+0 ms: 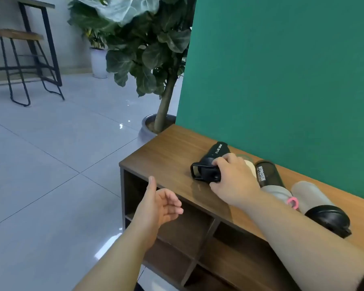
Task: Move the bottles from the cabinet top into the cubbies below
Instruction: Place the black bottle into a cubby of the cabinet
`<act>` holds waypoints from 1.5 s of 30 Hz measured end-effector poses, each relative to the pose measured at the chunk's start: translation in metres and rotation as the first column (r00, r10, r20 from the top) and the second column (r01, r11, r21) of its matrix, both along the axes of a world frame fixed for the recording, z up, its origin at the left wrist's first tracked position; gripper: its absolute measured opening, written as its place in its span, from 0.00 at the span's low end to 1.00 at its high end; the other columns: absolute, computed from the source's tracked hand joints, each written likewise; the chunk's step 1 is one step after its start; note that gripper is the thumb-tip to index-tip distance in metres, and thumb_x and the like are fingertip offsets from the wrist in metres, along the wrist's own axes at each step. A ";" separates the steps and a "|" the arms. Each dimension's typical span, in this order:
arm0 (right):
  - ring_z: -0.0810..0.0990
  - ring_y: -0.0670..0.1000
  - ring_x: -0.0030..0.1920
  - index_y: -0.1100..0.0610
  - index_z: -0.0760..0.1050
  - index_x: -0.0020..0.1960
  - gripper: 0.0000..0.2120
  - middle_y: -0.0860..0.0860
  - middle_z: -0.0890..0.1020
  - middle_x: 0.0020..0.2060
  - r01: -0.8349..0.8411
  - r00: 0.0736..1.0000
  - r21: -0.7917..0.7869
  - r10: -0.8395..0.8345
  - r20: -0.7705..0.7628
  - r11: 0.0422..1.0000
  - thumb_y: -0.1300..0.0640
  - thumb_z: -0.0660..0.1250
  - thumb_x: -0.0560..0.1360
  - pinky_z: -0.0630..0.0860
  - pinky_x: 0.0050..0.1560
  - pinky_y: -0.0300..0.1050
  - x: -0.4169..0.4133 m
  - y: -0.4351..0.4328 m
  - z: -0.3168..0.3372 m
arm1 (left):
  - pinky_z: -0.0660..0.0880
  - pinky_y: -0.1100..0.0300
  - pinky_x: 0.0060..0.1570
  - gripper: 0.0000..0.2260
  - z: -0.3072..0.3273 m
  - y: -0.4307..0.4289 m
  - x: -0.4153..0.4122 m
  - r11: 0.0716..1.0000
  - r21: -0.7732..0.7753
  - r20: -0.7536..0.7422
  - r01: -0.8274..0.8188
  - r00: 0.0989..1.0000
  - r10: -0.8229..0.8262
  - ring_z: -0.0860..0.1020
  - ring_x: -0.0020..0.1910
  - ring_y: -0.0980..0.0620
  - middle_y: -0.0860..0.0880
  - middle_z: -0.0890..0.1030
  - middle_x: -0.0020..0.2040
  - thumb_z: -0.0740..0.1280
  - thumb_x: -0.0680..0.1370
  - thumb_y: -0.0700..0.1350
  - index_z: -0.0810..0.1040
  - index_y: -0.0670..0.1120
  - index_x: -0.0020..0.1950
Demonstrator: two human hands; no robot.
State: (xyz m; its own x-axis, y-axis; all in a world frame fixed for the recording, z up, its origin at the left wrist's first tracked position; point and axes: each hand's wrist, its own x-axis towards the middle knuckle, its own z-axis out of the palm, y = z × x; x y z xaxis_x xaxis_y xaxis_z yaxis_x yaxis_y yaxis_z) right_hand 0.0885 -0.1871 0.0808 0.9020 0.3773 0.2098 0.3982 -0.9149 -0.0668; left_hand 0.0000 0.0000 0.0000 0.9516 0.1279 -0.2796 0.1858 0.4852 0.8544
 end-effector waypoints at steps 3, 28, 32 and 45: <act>0.67 0.57 0.65 0.51 0.69 0.69 0.29 0.54 0.70 0.67 -0.007 0.998 -0.155 0.018 0.066 0.988 0.48 0.70 0.70 0.70 0.63 0.54 0.008 0.009 -0.006 | 0.77 0.49 0.49 0.37 -0.012 0.005 0.004 0.999 -0.033 -0.033 -0.035 0.999 0.034 0.82 0.40 0.42 0.41 0.84 0.39 0.43 0.83 0.66 0.79 0.41 0.37; 0.69 0.51 0.71 0.55 0.75 0.66 0.25 0.50 0.74 0.70 -0.203 0.955 0.045 0.187 0.230 0.978 0.51 0.73 0.70 0.71 0.64 0.47 -0.043 0.042 0.007 | 0.79 0.48 0.54 0.32 -0.046 0.008 -0.035 0.992 -0.015 -0.083 -0.126 0.989 0.124 0.85 0.54 0.42 0.41 0.86 0.55 0.47 0.83 0.65 0.81 0.43 0.59; 0.77 0.42 0.51 0.44 0.71 0.56 0.19 0.35 0.78 0.52 -0.164 0.986 0.449 0.139 0.089 0.879 0.48 0.73 0.69 0.75 0.51 0.39 -0.096 0.063 0.032 | 0.77 0.42 0.65 0.27 -0.050 0.010 -0.046 0.970 -0.098 -0.026 -0.221 0.975 0.219 0.83 0.61 0.44 0.43 0.82 0.65 0.53 0.79 0.67 0.76 0.51 0.66; 0.76 0.42 0.58 0.39 0.67 0.63 0.34 0.39 0.76 0.57 0.164 0.901 0.638 0.150 -0.407 0.752 0.42 0.75 0.61 0.79 0.56 0.43 -0.127 0.101 -0.069 | 0.84 0.48 0.42 0.21 -0.105 0.027 -0.044 0.868 -0.430 -0.330 -0.250 0.938 0.107 0.83 0.61 0.39 0.41 0.86 0.61 0.69 0.76 0.57 0.83 0.48 0.64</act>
